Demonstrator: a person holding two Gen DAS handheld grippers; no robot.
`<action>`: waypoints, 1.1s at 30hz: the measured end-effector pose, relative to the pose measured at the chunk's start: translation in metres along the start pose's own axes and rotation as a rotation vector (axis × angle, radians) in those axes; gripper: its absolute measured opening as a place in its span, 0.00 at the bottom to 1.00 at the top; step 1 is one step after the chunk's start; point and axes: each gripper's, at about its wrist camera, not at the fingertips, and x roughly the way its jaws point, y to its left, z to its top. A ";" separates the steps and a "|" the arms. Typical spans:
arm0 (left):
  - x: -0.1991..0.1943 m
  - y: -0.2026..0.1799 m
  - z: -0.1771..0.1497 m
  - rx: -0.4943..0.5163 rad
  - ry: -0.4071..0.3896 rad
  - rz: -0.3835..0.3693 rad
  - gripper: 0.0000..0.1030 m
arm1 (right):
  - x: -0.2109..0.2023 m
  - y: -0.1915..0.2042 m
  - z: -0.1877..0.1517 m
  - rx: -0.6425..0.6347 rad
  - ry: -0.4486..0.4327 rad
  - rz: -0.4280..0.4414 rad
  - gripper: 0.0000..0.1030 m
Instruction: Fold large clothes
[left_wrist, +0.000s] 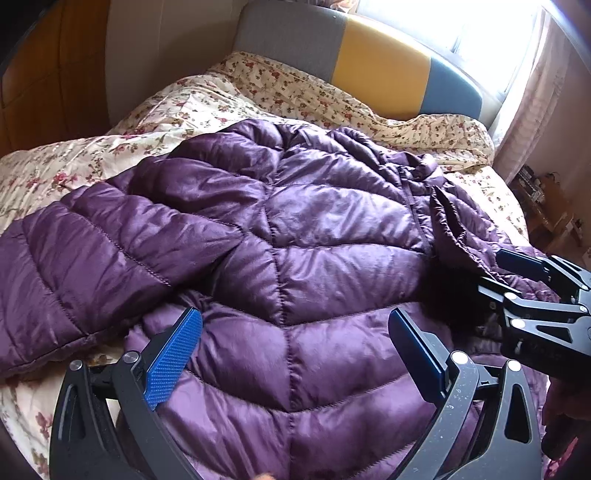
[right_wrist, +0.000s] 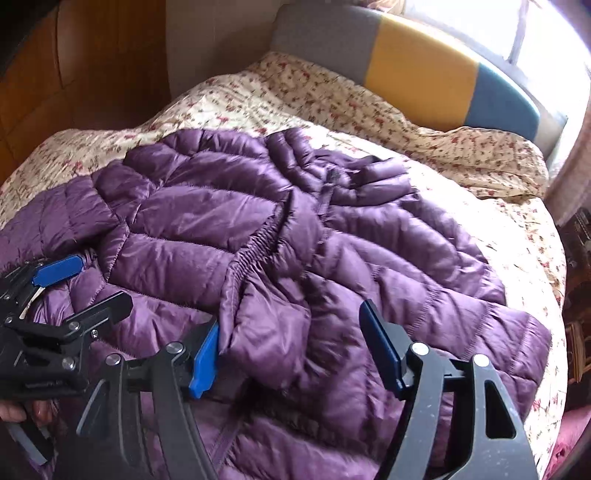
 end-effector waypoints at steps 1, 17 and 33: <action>-0.001 -0.001 0.002 -0.002 0.001 -0.011 0.97 | -0.004 -0.004 0.000 0.013 -0.007 -0.002 0.80; 0.000 -0.039 0.013 -0.016 0.027 -0.112 0.97 | -0.033 -0.063 -0.035 0.094 0.020 -0.081 0.98; 0.034 -0.079 0.018 0.076 0.144 -0.191 0.32 | -0.028 -0.087 -0.043 0.080 0.043 -0.281 0.98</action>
